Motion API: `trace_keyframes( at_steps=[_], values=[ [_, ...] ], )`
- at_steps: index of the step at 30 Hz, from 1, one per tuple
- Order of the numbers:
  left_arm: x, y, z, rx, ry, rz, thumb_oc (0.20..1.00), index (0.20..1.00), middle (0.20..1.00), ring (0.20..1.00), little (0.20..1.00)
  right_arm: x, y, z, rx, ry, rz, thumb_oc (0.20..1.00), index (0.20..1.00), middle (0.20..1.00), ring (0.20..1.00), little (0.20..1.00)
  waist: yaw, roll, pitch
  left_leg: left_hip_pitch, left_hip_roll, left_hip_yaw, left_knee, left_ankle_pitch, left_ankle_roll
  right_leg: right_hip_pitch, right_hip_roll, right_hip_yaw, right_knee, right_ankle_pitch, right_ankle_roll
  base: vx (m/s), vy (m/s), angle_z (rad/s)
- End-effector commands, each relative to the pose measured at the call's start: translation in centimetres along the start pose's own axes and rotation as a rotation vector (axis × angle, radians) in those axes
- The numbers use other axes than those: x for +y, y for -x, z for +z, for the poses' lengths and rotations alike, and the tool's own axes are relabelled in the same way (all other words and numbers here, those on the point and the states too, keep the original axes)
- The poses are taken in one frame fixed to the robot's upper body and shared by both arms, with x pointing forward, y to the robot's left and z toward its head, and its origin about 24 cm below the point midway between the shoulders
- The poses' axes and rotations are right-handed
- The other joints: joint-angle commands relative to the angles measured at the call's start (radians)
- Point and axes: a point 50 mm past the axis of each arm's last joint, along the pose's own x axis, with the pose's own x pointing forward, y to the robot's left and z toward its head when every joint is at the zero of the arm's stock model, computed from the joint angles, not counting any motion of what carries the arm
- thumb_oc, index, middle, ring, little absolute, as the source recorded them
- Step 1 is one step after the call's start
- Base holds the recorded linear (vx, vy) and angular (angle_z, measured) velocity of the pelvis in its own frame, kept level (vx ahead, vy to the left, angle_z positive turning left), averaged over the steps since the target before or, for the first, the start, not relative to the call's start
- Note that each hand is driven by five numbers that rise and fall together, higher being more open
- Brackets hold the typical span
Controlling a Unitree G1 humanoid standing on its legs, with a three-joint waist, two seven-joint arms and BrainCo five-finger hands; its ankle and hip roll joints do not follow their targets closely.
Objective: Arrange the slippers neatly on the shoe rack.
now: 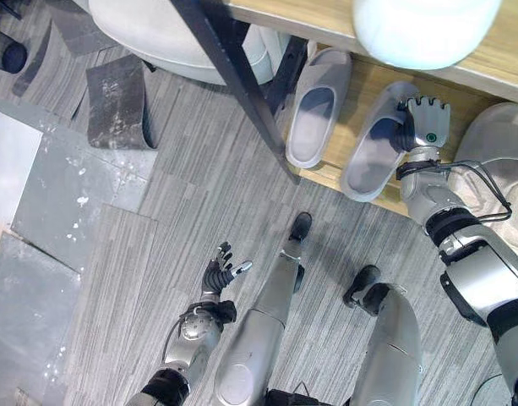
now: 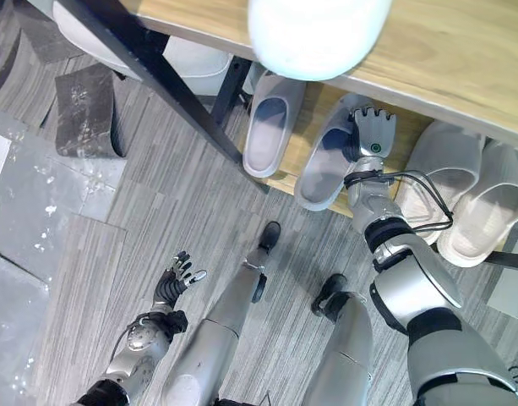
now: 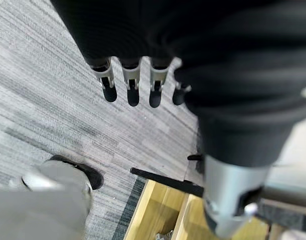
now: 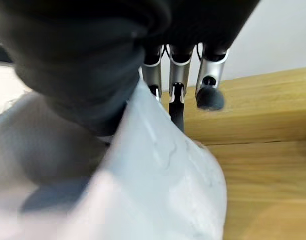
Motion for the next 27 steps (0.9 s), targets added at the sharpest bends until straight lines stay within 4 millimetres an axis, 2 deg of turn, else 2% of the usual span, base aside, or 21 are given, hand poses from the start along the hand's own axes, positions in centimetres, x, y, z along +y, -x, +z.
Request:
trace_keyframes(
  at_steps=[1,3,4,5,6,7,8,9,11,12,13,14,16,18,19,24,27],
  values=[
    [-0.1,-0.1,0.1,-0.020,0.011,0.011,1.000,1.000,1.000,1.000,1.000,1.0,0.5,-0.3,-0.009,0.077,0.091,1.000,1.000,1.000,1.000,1.000,0.025,-0.013,-0.015,0.035,0.015,0.008,-0.016,-0.090,0.025,0.005,0.035,0.033,-0.165,0.082,0.042,0.01,-0.001,-0.05],
    [-0.3,-0.4,0.4,-0.030,0.012,0.013,1.000,1.000,1.000,1.000,1.000,0.7,0.2,0.3,0.014,0.006,0.068,1.000,1.000,1.000,1.000,1.000,0.021,-0.017,-0.009,0.042,0.015,0.010,-0.017,-0.089,0.025,0.014,0.036,0.036,-0.170,0.082,0.041,0.01,0.001,0.26],
    [-0.5,-0.7,0.7,-0.036,-0.002,0.010,1.000,1.000,1.000,1.000,1.000,0.3,-0.3,0.8,0.053,-0.108,0.050,1.000,1.000,1.000,1.000,1.000,0.015,-0.019,-0.004,0.049,0.017,0.008,-0.015,-0.092,0.025,0.023,0.039,0.038,-0.168,0.076,0.039,0.01,0.002,0.14],
    [-0.5,-0.7,0.7,-0.036,-0.002,0.010,1.000,1.000,1.000,1.000,1.000,0.3,-0.3,0.8,0.053,-0.109,0.050,1.000,1.000,1.000,1.000,1.000,0.016,-0.019,-0.003,0.050,0.017,0.008,-0.015,-0.092,0.025,0.023,0.039,0.038,-0.168,0.076,0.039,0.02,0.005,0.06],
    [-0.6,-0.8,0.9,-0.045,-0.001,0.011,1.000,1.000,1.000,1.000,1.000,-0.1,-0.5,1.3,0.075,-0.207,0.026,1.000,1.000,1.000,1.000,1.000,0.011,-0.020,0.000,0.052,0.017,0.011,-0.011,-0.094,0.025,0.027,0.039,0.038,-0.165,0.073,0.039,0.02,0.004,0.05],
    [-0.8,-0.8,1.0,-0.050,-0.002,0.007,1.000,1.000,1.000,1.000,1.000,-0.2,-0.6,1.6,0.108,-0.311,0.021,1.000,1.000,1.000,1.000,1.000,0.007,-0.021,0.005,0.056,0.018,0.012,-0.006,-0.097,0.026,0.030,0.038,0.037,-0.159,0.069,0.038,0.03,0.008,0.04],
    [-1.0,-1.0,1.5,-0.066,0.006,0.011,1.000,1.000,1.000,1.000,1.000,-1.0,-1.0,2.2,0.229,-0.625,-0.037,1.000,1.000,1.000,1.000,1.000,-0.003,-0.022,0.008,0.058,0.019,0.015,0.004,-0.103,0.027,0.033,0.040,0.040,-0.157,0.068,0.038,0.00,0.000,0.00],
    [-1.0,-1.0,1.5,-0.066,0.005,0.011,1.000,1.000,1.000,1.000,1.000,-1.0,-1.0,2.2,0.231,-0.627,-0.036,1.000,1.000,1.000,1.000,1.000,-0.002,-0.023,0.008,0.058,0.019,0.016,0.004,-0.104,0.027,0.033,0.040,0.041,-0.156,0.067,0.038,0.00,0.000,0.00],
    [-1.4,-1.1,1.9,-0.074,0.019,0.009,1.000,1.000,1.000,1.000,1.000,-1.6,-1.1,2.8,0.337,-0.935,-0.083,1.000,1.000,1.000,1.000,1.000,-0.013,-0.023,0.011,0.064,0.021,0.019,0.007,-0.109,0.028,0.035,0.043,0.044,-0.152,0.063,0.038,0.02,-0.003,-0.07],
    [-1.3,-1.1,2.0,-0.079,0.016,0.011,1.000,1.000,1.000,1.000,1.000,-1.5,-1.0,2.9,0.367,-1.010,-0.088,1.000,1.000,1.000,1.000,1.000,-0.016,-0.025,0.011,0.066,0.023,0.021,0.009,-0.112,0.028,0.035,0.045,0.046,-0.151,0.062,0.037,0.03,-0.003,-0.06],
    [-1.2,-1.1,2.4,-0.093,0.004,0.011,1.000,1.000,1.000,1.000,1.000,-2.0,-0.8,3.5,0.379,-1.160,-0.124,1.000,1.000,1.000,1.000,1.000,-0.026,-0.028,0.014,0.074,0.027,0.024,0.007,-0.115,0.029,0.041,0.049,0.046,-0.155,0.060,0.036,0.02,-0.002,-0.05],
    [-1.2,-1.1,2.4,-0.092,0.003,0.011,1.000,1.000,1.000,1.000,1.000,-2.0,-0.8,3.5,0.380,-1.160,-0.123,1.000,1.000,1.000,1.000,1.000,-0.026,-0.028,0.013,0.075,0.027,0.024,0.006,-0.115,0.029,0.042,0.049,0.046,-0.155,0.060,0.036,0.02,-0.001,-0.05],
    [-1.2,-1.2,2.7,-0.105,0.000,0.018,1.000,1.000,1.000,1.000,1.000,-2.8,-0.4,4.4,0.357,-1.300,-0.169,1.000,1.000,1.000,1.000,1.000,-0.043,-0.035,0.017,0.083,0.034,0.031,0.002,-0.117,0.028,0.048,0.054,0.050,-0.164,0.062,0.036,0.01,0.003,-0.07],
    [-1.2,-1.1,2.8,-0.110,-0.003,0.021,1.000,1.000,1.000,1.000,1.000,-2.7,0.1,4.4,0.350,-1.310,-0.171,1.000,1.000,1.000,1.000,1.000,-0.050,-0.037,0.017,0.089,0.036,0.034,-0.001,-0.118,0.028,0.051,0.056,0.050,-0.168,0.062,0.036,0.01,0.007,-0.10],
    [-1.1,-1.2,3.2,-0.128,-0.001,0.024,1.000,1.000,1.000,1.000,1.000,-3.4,0.7,4.9,0.288,-1.333,-0.191,1.000,1.000,1.000,1.000,1.000,-0.063,-0.041,0.018,0.092,0.040,0.037,-0.003,-0.117,0.027,0.054,0.060,0.055,-0.174,0.064,0.037,0.00,0.015,-0.12],
    [-0.9,-1.2,4.1,-0.167,-0.009,0.027,1.000,1.000,1.000,1.000,1.000,-3.7,1.7,4.4,0.246,-1.303,-0.211,1.000,1.000,1.000,1.000,1.000,-0.087,-0.048,0.019,0.092,0.049,0.049,-0.012,-0.115,0.026,0.057,0.061,0.056,-0.190,0.075,0.042,-0.02,0.011,-0.14],
    [-1.0,-1.3,4.3,-0.179,-0.020,0.022,1.000,1.000,1.000,1.000,1.000,-3.2,2.1,3.9,0.272,-1.294,-0.205,1.000,1.000,1.000,1.000,1.000,-0.097,-0.050,0.020,0.092,0.052,0.057,-0.023,-0.111,0.027,0.054,0.062,0.057,-0.201,0.084,0.045,-0.03,0.015,-0.11]
  ],
)
